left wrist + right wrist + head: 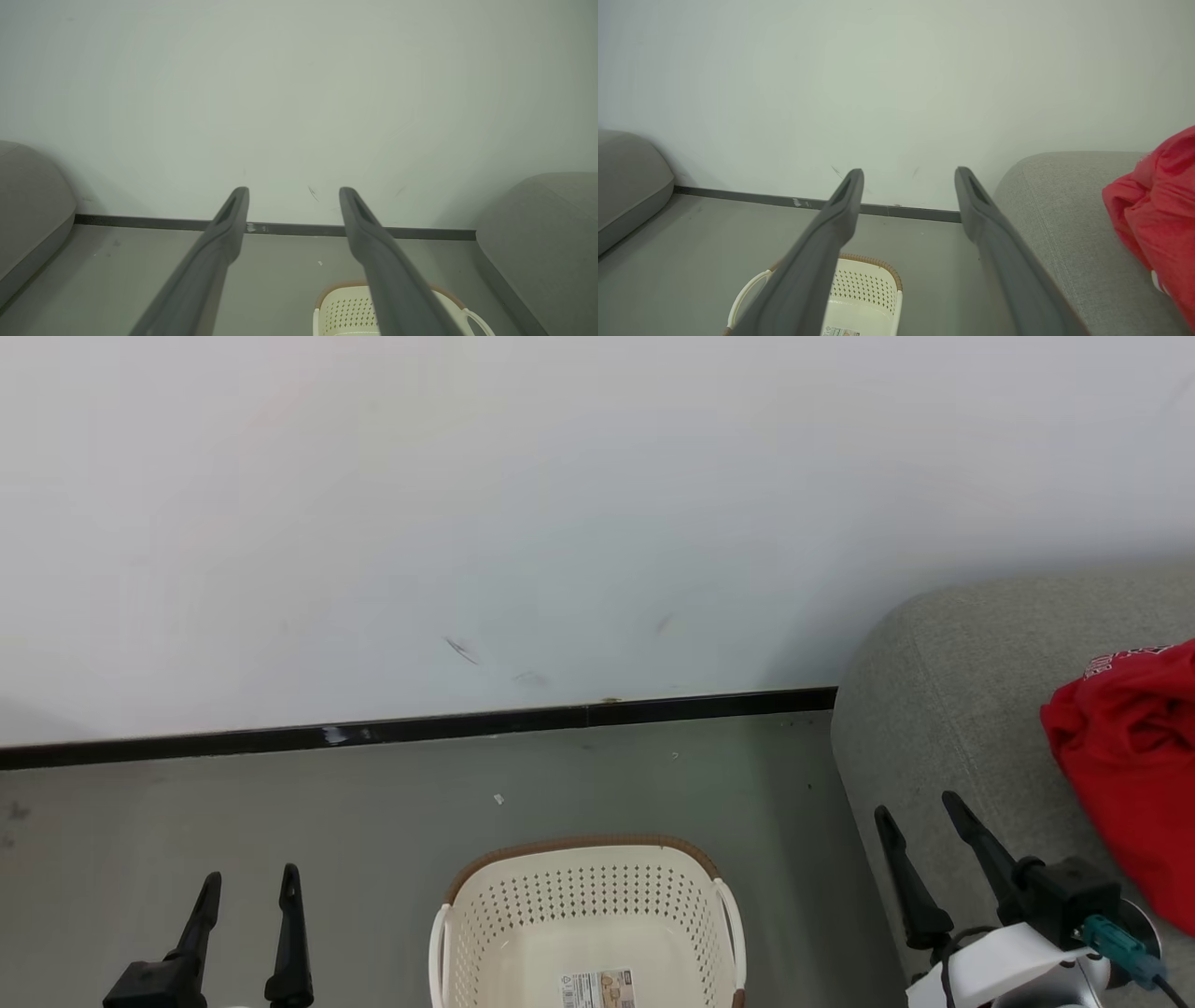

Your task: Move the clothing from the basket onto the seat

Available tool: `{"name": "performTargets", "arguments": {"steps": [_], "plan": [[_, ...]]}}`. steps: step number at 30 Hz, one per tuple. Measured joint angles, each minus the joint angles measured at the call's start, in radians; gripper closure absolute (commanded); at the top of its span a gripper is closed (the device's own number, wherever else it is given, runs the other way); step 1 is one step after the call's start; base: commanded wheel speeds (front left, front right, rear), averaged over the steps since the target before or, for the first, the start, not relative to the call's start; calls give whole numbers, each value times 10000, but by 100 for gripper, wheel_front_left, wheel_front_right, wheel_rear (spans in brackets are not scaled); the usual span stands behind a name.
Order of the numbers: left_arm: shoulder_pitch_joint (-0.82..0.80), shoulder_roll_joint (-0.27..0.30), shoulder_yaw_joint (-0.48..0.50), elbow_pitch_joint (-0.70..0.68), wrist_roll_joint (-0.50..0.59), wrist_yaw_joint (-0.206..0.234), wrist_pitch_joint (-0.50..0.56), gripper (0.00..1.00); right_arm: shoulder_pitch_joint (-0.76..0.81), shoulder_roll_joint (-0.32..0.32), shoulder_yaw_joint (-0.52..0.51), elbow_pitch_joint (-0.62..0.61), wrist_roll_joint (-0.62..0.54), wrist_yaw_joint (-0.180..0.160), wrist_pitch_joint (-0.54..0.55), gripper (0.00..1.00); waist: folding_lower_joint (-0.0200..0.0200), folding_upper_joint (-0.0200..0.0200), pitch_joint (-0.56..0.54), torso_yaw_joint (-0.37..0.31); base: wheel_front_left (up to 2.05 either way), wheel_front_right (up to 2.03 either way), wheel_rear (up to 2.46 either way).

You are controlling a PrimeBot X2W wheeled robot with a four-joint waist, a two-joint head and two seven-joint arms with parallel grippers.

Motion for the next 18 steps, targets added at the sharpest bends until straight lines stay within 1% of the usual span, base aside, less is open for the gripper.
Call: {"name": "performTargets", "arguments": {"steps": [13,18], "plan": [[12,121,-13,56,2,-88,-2,0,340,13,199,-343,-159,0,0,0,0,0,14,-2,0,0,0],[12,155,-29,92,4,-98,-4,0,359,13,261,-485,-27,0,0,0,0,0,25,3,0,0,0]]}}
